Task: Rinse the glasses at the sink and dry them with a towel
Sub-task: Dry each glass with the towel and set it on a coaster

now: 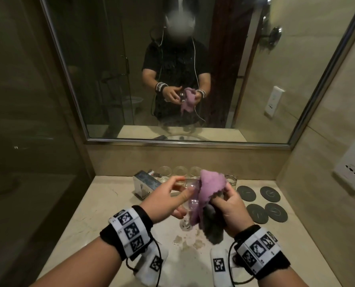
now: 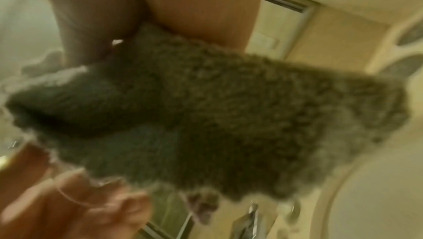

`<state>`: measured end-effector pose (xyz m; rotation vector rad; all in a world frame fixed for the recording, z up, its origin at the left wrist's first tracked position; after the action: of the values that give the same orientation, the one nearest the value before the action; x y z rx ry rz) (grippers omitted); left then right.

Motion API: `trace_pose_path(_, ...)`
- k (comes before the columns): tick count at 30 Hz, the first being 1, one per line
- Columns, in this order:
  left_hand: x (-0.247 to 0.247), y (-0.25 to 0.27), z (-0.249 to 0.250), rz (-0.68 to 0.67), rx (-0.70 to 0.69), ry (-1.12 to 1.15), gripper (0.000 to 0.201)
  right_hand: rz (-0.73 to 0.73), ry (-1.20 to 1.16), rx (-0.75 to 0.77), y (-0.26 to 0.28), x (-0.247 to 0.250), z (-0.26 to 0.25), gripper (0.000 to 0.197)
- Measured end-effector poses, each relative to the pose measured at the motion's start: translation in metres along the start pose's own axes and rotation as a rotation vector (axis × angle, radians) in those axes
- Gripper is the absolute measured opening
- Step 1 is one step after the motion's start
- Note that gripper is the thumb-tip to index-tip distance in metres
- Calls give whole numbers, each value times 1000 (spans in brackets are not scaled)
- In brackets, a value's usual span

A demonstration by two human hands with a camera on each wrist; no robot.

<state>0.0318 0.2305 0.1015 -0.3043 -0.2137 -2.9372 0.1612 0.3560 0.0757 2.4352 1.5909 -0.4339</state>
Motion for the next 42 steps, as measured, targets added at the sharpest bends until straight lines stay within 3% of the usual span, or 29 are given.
trace_pose_path(1, 1, -1, -1, 19, 8, 89, 54, 32, 110, 8, 0, 1, -3, 49)
trace_pose_path(3, -1, -1, 1, 41, -82, -68, 56, -16, 66, -29, -2, -1, -3, 41)
trace_pose_path(5, -4, 1, 6, 44, -228, -438, 65, -140, -282, -119, -5, -7, 0, 35)
trace_pose_path(7, -5, 1, 8, 25, -309, -603, 69, -151, -477, -193, -4, -10, 1, 40)
trace_pose_path(9, 0, -1, 7, -7, -234, -469, 65, -101, -371, -135, -6, -3, 2, 39)
trace_pose_path(11, 2, -1, 5, -72, -104, -79, 54, 1, -66, -44, -6, 4, -5, 35)
trace_pose_path(13, 3, -5, 0, -52, -37, 236, 42, 43, 212, -3, -4, 2, -14, 42)
trace_pose_path(15, 2, -5, 0, 14, -121, 91, 41, 25, 184, -29, -6, -1, -15, 46)
trace_pose_path(17, -2, -3, 4, 35, -287, -311, 53, -43, -130, -117, -9, -2, -9, 41)
trace_pose_path(19, -5, -1, 7, 24, -406, -496, 59, -64, -325, -167, -8, -4, -6, 41)
trace_pose_path(21, -2, -3, 4, 16, -333, -386, 60, -52, -245, -121, -7, -1, -8, 38)
trace_pose_path(25, -1, -4, -1, -36, -75, 68, 59, 9, 336, 35, 0, 0, -25, 42)
trace_pose_path(27, -5, -1, 3, -5, -137, -50, 55, 0, 320, 8, -2, 1, -23, 44)
trace_pose_path(29, -8, 3, 8, 50, -303, -380, 59, -43, 8, -86, -5, 0, -16, 44)
trace_pose_path(31, -9, 5, 9, 54, -411, -545, 64, -96, -222, -145, -4, -3, -13, 43)
trace_pose_path(33, -6, 3, 6, 36, -350, -466, 62, -69, -148, -94, -3, -2, -15, 44)
trace_pose_path(36, -2, 1, 1, -37, -113, -17, 52, -3, 297, 25, 4, -2, -26, 43)
trace_pose_path(38, -2, 2, 1, -19, -117, 22, 43, -10, 374, 31, 5, -4, -27, 36)
trace_pose_path(40, -5, 5, 5, 24, -253, -290, 52, -17, 175, -57, 2, -5, -24, 29)
trace_pose_path(42, -7, 7, 8, 31, -406, -538, 60, -130, -253, -197, 1, -11, -13, 31)
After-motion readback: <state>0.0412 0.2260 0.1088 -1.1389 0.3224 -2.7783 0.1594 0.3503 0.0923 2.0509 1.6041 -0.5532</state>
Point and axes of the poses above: each hand's wrist, its own y-axis away from the middle knuckle, its own x-axis out of the back of the hand, z = x × y, the point moved 3 cm from there along -y, towards the middle knuckle, and after that the axes turned 15 degrees about -z, right-handed, at the moved point
